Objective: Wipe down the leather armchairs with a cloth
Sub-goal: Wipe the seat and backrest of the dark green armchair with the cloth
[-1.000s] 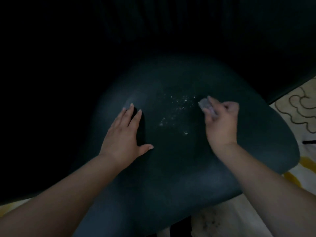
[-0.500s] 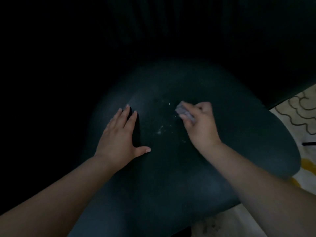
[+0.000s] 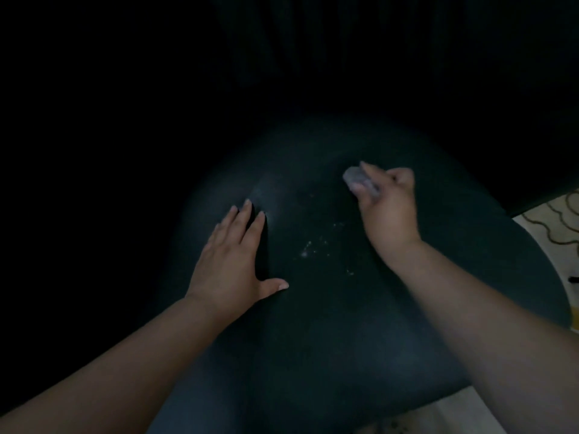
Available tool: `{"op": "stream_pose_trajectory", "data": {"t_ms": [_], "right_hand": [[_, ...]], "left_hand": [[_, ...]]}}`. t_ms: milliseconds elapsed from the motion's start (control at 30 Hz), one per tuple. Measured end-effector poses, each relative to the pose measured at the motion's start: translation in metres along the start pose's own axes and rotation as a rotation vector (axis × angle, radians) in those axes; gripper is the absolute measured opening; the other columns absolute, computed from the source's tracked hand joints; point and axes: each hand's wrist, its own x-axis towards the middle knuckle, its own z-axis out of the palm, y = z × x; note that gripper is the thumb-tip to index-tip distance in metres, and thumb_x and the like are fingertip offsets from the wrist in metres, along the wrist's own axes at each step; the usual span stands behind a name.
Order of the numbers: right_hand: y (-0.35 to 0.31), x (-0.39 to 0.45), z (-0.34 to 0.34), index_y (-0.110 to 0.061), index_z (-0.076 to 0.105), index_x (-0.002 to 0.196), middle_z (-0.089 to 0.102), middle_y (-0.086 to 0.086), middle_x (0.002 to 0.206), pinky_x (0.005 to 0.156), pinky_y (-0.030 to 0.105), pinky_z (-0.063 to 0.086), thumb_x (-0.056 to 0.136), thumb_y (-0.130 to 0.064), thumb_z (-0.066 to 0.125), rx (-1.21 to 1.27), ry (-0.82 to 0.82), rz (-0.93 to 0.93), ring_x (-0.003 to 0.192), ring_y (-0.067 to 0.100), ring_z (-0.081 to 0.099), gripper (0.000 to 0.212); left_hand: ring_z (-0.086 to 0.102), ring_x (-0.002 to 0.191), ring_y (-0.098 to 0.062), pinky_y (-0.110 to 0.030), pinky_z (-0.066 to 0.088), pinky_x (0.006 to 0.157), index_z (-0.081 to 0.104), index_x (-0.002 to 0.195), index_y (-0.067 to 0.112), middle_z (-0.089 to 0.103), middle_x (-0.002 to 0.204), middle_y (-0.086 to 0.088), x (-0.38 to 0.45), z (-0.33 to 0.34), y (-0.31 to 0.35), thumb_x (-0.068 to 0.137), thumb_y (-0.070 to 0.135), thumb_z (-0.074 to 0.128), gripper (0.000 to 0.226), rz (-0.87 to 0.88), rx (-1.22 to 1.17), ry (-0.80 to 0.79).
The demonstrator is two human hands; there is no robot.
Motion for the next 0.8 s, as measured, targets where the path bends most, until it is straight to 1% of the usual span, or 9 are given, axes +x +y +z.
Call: {"op": "stream_pose_trajectory", "data": {"t_ms": [100,167,267,333,467,567,633,700,800], "right_hand": [[-0.021,-0.008,0.015,-0.053,0.035,0.094,0.031,-0.005,0.11,0.083,0.02,0.037,0.092,-0.022,0.055,0.127,-0.112,-0.178,0.104,0.025,0.049,0.037],[-0.027,-0.009,0.017,-0.055,0.034,0.092,0.031,-0.005,0.109,0.079,0.014,0.037,0.093,-0.024,0.055,0.13,-0.156,-0.284,0.094,0.014,0.047,0.037],[-0.015,0.015,0.01,-0.05,0.039,0.091,0.039,-0.006,0.107,0.075,0.005,0.036,0.093,-0.02,0.056,0.098,-0.023,-0.009,0.08,-0.004,0.04,0.035],[-0.021,0.009,0.013,-0.032,0.046,0.084,0.052,-0.004,0.095,0.067,0.011,0.042,0.092,-0.016,0.059,0.172,0.002,0.123,0.075,0.0,0.054,0.022],[-0.044,-0.012,0.019,-0.05,0.04,0.091,0.035,-0.001,0.107,0.076,0.023,0.041,0.093,-0.021,0.055,0.263,-0.126,-0.176,0.084,0.002,0.042,0.033],[-0.023,-0.011,0.001,-0.032,0.046,0.084,0.051,0.013,0.095,0.082,0.021,0.045,0.092,-0.007,0.057,0.331,0.096,0.044,0.078,0.005,0.053,0.029],[-0.012,-0.02,-0.006,-0.025,0.048,0.088,0.054,0.027,0.102,0.082,0.014,0.044,0.092,-0.007,0.057,0.313,0.053,0.194,0.089,0.018,0.058,0.021],[-0.027,-0.037,0.004,-0.043,0.045,0.09,0.053,0.014,0.11,0.077,0.011,0.04,0.092,-0.014,0.057,0.254,-0.057,0.187,0.093,0.012,0.052,0.032],[-0.055,-0.072,0.024,-0.023,0.058,0.095,0.059,0.005,0.099,0.069,0.011,0.044,0.089,-0.013,0.063,0.424,-0.059,0.043,0.088,0.015,0.058,0.013]], "left_hand": [[-0.019,0.145,-0.013,-0.029,-0.011,0.113,-0.003,0.153,0.025,-0.02,0.159,0.005,0.0,0.001,0.001,0.068,0.076,0.06,0.118,-0.004,-0.002,0.004],[-0.018,0.145,-0.013,-0.03,-0.011,0.112,-0.003,0.153,0.024,-0.019,0.159,0.004,0.0,0.001,0.001,0.068,0.075,0.061,0.118,-0.005,-0.001,0.005],[-0.018,0.145,-0.013,-0.03,-0.01,0.112,-0.003,0.153,0.025,-0.02,0.159,0.005,0.0,0.0,0.001,0.068,0.074,0.063,0.119,-0.003,-0.011,-0.002],[-0.019,0.145,-0.013,-0.031,-0.01,0.112,-0.003,0.153,0.025,-0.02,0.159,0.005,0.0,0.0,0.001,0.068,0.073,0.064,0.118,-0.003,-0.02,-0.003],[-0.018,0.145,-0.013,-0.031,-0.008,0.113,-0.002,0.153,0.024,-0.019,0.159,0.004,-0.001,0.0,0.003,0.07,0.071,0.064,0.116,-0.004,-0.025,0.005],[-0.018,0.145,-0.013,-0.03,-0.006,0.113,0.0,0.154,0.025,-0.018,0.159,0.004,-0.005,0.0,0.002,0.072,0.069,0.064,0.113,0.012,-0.036,0.0],[-0.019,0.145,-0.012,-0.031,-0.005,0.113,0.0,0.153,0.026,-0.02,0.159,0.006,-0.01,0.001,0.0,0.073,0.069,0.064,0.112,0.021,-0.038,-0.013],[-0.02,0.144,-0.012,-0.031,-0.004,0.112,-0.001,0.153,0.027,-0.021,0.159,0.006,-0.015,0.002,-0.001,0.073,0.069,0.063,0.111,0.022,-0.028,-0.015],[-0.019,0.144,-0.011,-0.03,-0.005,0.111,-0.002,0.153,0.026,-0.021,0.159,0.005,-0.02,0.003,0.0,0.074,0.069,0.062,0.11,0.01,-0.01,-0.004]]}}
